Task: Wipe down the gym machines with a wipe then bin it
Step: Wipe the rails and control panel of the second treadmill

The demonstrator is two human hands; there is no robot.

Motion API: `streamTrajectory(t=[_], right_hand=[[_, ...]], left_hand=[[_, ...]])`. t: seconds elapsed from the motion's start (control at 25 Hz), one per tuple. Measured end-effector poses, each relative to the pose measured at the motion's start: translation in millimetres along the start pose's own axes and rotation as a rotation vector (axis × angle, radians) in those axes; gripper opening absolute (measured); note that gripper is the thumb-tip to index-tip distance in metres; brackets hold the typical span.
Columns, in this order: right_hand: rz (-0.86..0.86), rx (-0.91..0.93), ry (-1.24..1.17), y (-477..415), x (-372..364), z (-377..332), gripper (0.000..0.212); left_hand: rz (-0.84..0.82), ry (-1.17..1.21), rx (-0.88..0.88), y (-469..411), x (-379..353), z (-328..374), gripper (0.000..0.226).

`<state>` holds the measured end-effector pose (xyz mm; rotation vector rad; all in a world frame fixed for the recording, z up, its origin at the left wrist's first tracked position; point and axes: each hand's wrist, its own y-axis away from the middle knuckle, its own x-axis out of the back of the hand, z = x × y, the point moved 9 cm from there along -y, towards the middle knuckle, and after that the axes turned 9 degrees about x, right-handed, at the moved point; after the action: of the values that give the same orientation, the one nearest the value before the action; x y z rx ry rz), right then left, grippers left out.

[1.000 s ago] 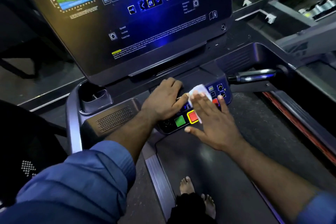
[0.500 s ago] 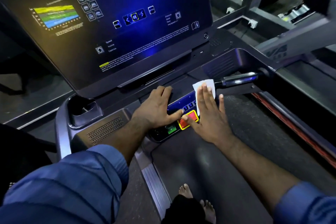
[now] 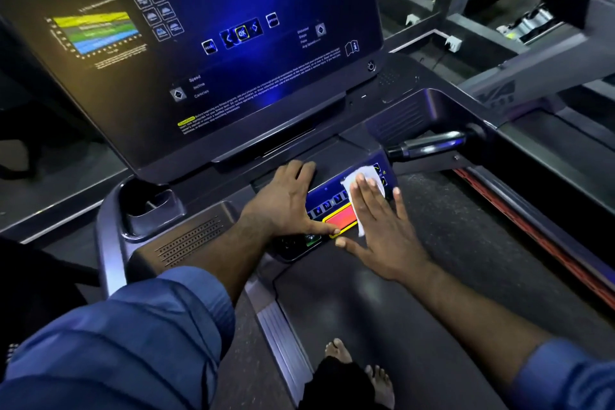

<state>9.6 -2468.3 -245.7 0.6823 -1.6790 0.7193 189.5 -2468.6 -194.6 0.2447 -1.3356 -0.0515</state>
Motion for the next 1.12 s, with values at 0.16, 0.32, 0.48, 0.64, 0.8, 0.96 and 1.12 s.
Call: streamTrajectory(t=[0.16, 0.32, 0.48, 0.64, 0.8, 0.96, 1.12], right_hand=[[0.027, -0.164, -0.063, 22.7, -18.5, 28.9, 0.099], [0.169, -0.345, -0.278, -32.5, 12.6, 29.7, 0.099], [0.064, -0.130, -0.121, 20.4, -21.4, 10.7, 0.092], [0.201, -0.397, -0.250, -14.9, 4.7, 48.7, 0.092], [0.163, -0.153, -0.172, -38.0, 11.0, -15.6, 0.089], [0.078, -0.147, -0.109, 0.0, -5.7, 2.9, 0.091], [0.156, -0.299, -0.177, -27.6, 10.7, -20.3, 0.104]], left_hand=[[-0.020, 0.003, 0.014, -0.4, -0.2, 0.4, 0.134], [0.000, 0.017, 0.008, 1.1, 3.3, 1.0, 0.132], [0.002, 0.029, -0.005, 0.4, 3.9, 2.2, 0.126], [0.025, 0.033, -0.009, 0.3, 4.8, 2.4, 0.120], [0.116, 0.136, -0.037, 3.4, 10.5, -0.8, 0.086], [0.176, 0.261, -0.022, 7.9, 17.6, -11.5, 0.062], [0.215, 0.384, 0.011, 6.9, 21.2, -17.1, 0.050]])
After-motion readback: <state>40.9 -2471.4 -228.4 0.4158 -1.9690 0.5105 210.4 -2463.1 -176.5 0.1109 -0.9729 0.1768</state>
